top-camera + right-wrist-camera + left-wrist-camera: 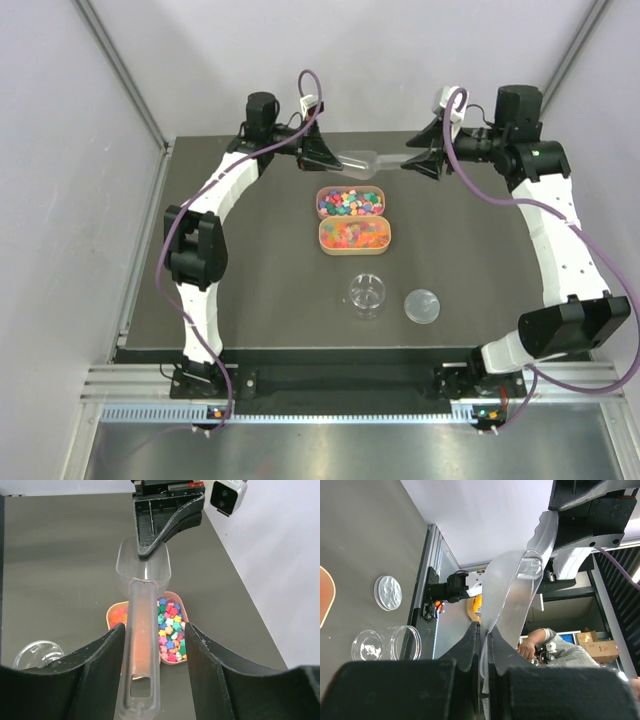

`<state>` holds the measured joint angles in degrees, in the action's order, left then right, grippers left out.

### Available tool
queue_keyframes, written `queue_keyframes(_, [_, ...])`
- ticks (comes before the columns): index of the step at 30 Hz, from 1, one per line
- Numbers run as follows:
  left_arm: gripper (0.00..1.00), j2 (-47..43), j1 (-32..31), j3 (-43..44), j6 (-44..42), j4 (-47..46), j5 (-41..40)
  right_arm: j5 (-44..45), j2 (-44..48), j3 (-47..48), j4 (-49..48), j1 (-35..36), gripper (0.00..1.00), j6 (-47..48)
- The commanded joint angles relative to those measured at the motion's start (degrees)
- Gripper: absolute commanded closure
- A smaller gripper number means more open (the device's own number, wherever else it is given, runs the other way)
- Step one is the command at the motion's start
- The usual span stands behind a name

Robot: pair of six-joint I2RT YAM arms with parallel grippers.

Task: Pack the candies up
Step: Pick up the spatula from the center of the board.

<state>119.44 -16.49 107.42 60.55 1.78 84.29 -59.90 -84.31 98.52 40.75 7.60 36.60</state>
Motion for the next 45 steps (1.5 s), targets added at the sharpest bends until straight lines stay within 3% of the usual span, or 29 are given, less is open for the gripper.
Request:
queue_keyframes(1, [1.00,-2.37,-0.21,-0.63,-0.17,-3.36,11.16,-2.50,-1.64,4.40,2.40,-0.13,0.51,2.07])
queue_keyframes(10, [1.00,-2.19,-0.21,-0.45,0.27,-3.98,11.16,-1.98,-3.40,5.72,6.62,0.93,0.60,5.32])
queue_keyframes(26, [1.00,-0.96,-1.79,-0.02,1.06,-5.21,11.07,-3.03,-6.12,7.83,6.01,2.42,0.67,4.36])
queue_keyframes(32, [1.00,-0.17,-2.58,0.42,1.32,-5.56,11.16,-3.29,-7.27,8.09,5.65,3.13,0.78,3.39])
queue_keyframes(34, [1.00,0.09,-2.58,0.43,1.41,-5.82,11.16,-2.51,-7.53,8.44,5.57,3.30,0.86,3.39])
queue_keyframes(36, [0.92,0.36,-2.76,0.51,1.41,-6.26,11.16,-1.54,-7.62,8.62,5.57,3.22,0.91,3.48])
queue_keyframes(38, [0.68,0.44,-2.67,0.78,1.24,-7.49,11.16,0.65,-7.62,8.71,6.52,3.22,0.95,5.31])
queue_keyframes(39, [0.63,0.45,-2.67,0.86,1.23,-8.19,11.24,1.53,-7.53,8.71,7.32,3.22,1.00,6.63])
queue_keyframes(42, [0.54,0.01,-2.58,0.87,1.32,-10.22,11.25,4.96,-7.18,7.83,9.69,3.30,1.00,10.24])
queue_keyframes(45, [0.53,-0.17,-2.41,0.95,1.32,-11.18,11.33,6.37,-7.09,6.51,11.54,3.22,1.00,12.97])
